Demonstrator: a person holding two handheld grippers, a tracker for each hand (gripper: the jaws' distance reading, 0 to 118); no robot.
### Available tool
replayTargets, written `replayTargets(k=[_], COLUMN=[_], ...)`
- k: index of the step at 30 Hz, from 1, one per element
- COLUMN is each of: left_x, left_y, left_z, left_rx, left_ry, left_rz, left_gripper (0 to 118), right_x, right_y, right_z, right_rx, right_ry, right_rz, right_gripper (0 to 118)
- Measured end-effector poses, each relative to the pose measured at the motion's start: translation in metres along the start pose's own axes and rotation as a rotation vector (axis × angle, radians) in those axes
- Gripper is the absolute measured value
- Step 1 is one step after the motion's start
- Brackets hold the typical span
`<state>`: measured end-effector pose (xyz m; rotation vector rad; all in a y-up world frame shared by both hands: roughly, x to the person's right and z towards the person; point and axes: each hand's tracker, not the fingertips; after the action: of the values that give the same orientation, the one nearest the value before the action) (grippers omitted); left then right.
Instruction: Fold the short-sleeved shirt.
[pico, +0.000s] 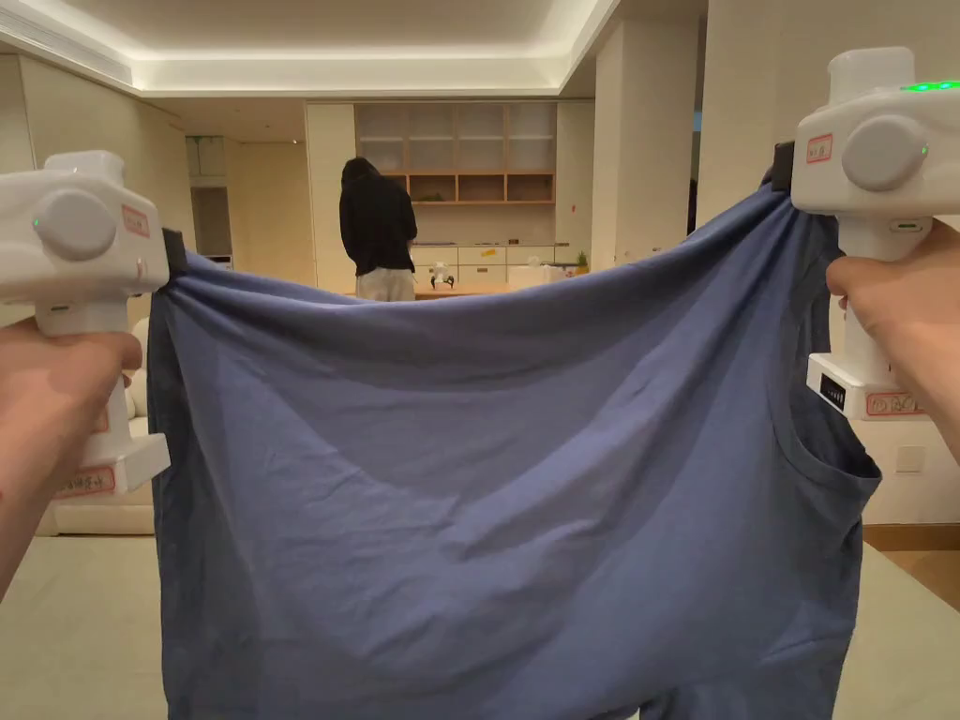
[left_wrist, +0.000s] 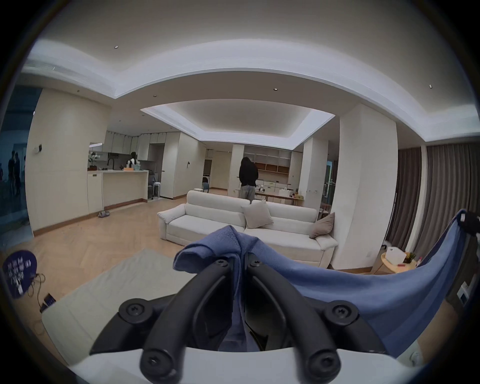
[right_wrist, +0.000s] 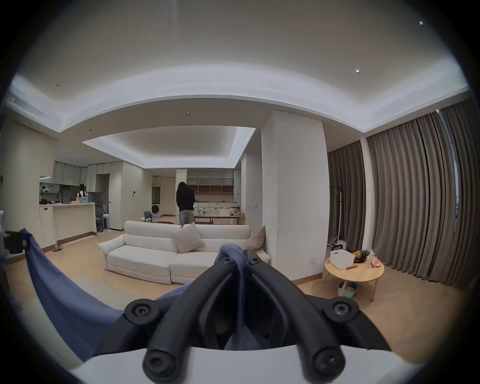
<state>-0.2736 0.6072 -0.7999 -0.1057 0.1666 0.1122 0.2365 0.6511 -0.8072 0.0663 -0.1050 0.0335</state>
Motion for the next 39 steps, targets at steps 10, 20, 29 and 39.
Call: replayTargets(k=[10, 20, 29, 39], left_x=[0.004, -0.039, -0.066, -0.129], left_y=[-0.029, -0.15, -0.306, -0.446], left_z=[-0.079, -0.038, 0.139, 0.275], left_rx=[-0.027, -0.139, -0.311, -0.606], left_ry=[-0.01, -0.096, -0.151, -0.041], left_rz=[-0.007, 0.036, 0.027, 0.145], left_gripper=[5, 5, 5, 5], right_x=[-0.017, 0.004, 0.019, 0.083], right_y=[-0.026, -0.134, -0.278, -0.426], right_z=[-0.061, 0.011, 0.213, 0.361], right_rx=[-0.013, -0.14, -0.356, -0.811], right_ry=[-0.001, 0.176, 0.249, 0.191], right_rz=[0.03, -0.035, 0.101, 0.027], right_gripper=[2, 2, 2, 2])
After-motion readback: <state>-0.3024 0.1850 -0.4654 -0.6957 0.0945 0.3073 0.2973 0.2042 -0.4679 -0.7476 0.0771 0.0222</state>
